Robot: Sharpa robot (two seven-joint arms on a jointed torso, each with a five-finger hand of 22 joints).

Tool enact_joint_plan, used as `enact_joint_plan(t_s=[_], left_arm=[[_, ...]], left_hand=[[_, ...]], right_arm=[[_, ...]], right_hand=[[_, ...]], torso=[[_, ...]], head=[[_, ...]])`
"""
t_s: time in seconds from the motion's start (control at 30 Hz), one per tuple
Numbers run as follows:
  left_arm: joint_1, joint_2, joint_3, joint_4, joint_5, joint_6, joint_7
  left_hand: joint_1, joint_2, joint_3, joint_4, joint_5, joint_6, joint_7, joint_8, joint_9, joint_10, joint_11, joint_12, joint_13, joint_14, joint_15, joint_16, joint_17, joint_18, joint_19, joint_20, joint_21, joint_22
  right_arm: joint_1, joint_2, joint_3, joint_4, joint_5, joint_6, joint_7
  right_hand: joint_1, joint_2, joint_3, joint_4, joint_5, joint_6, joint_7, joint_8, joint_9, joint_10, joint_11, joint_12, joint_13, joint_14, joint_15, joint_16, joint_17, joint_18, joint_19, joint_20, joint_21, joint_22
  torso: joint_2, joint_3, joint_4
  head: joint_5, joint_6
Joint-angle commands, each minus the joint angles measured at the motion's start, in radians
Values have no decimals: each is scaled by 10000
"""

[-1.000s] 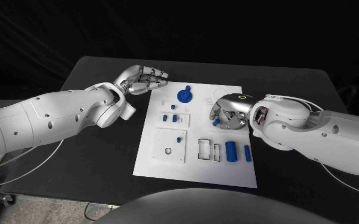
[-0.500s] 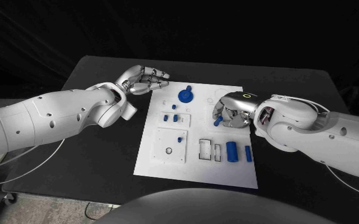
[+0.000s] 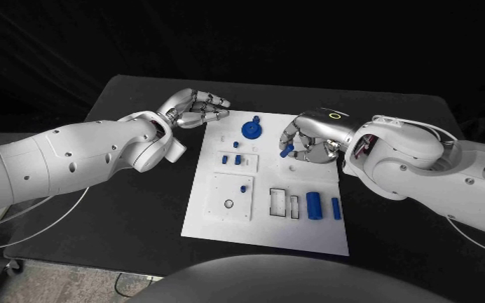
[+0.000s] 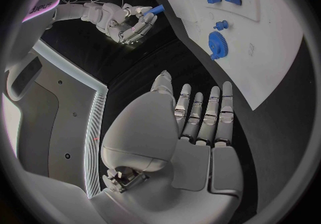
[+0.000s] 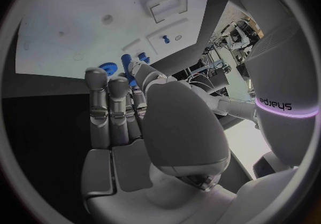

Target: Assemble the parts on the task board

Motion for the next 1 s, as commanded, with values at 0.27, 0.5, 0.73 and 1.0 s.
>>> enact_joint_plan(t_s=[0.27,0.5,0.73,1.0], left_arm=[[-10,84,6,-39,52,173,30],[-20,112,6,-44,52,154,31],[-23,150,6,-54,58,154,14],[-23,206,7,-77,84,185,-13]], left_hand=[[74,128,-80,-4,40,35,56,68,-23,84,77,98,13,105,4,89,-16,-108,71,26,68,-32],[76,146,-86,-3,42,37,58,68,-26,101,83,109,15,108,6,94,-16,-110,73,26,70,-37],[79,166,-91,-2,44,39,60,68,-28,116,91,120,17,111,7,99,-15,-112,77,26,73,-42],[94,220,-106,-4,50,71,84,83,-28,155,103,149,20,119,7,115,-15,-116,88,23,83,-54]], right_arm=[[50,620,-4,267,-34,786,173],[-10,1461,-4,22,-302,1128,123],[-191,2377,-4,-497,-981,1672,79],[-375,3171,-5,-779,-1712,2060,89]], right_hand=[[-317,37,55,183,-189,211,-56,-150,-53,1146,-808,-495,-205,121,-34,-394,-324,-24,137,-32,-22,540],[-313,33,75,165,-163,255,-65,-183,-76,1248,-821,-555,-241,160,-50,-425,-339,-26,166,-44,-26,536],[-299,-3,97,114,-140,343,-73,-217,-105,1354,-832,-657,-295,69,-63,-704,-594,-1,124,-61,-237,485],[-261,-36,140,42,-136,388,-65,-293,-160,1447,-830,-787,-360,15,-59,-906,-751,9,92,-74,-368,459]], torso=[[-11,6,10],[9,5,9],[17,-3,4],[21,4,4]], head=[[108,2],[100,2],[153,2],[220,2]])
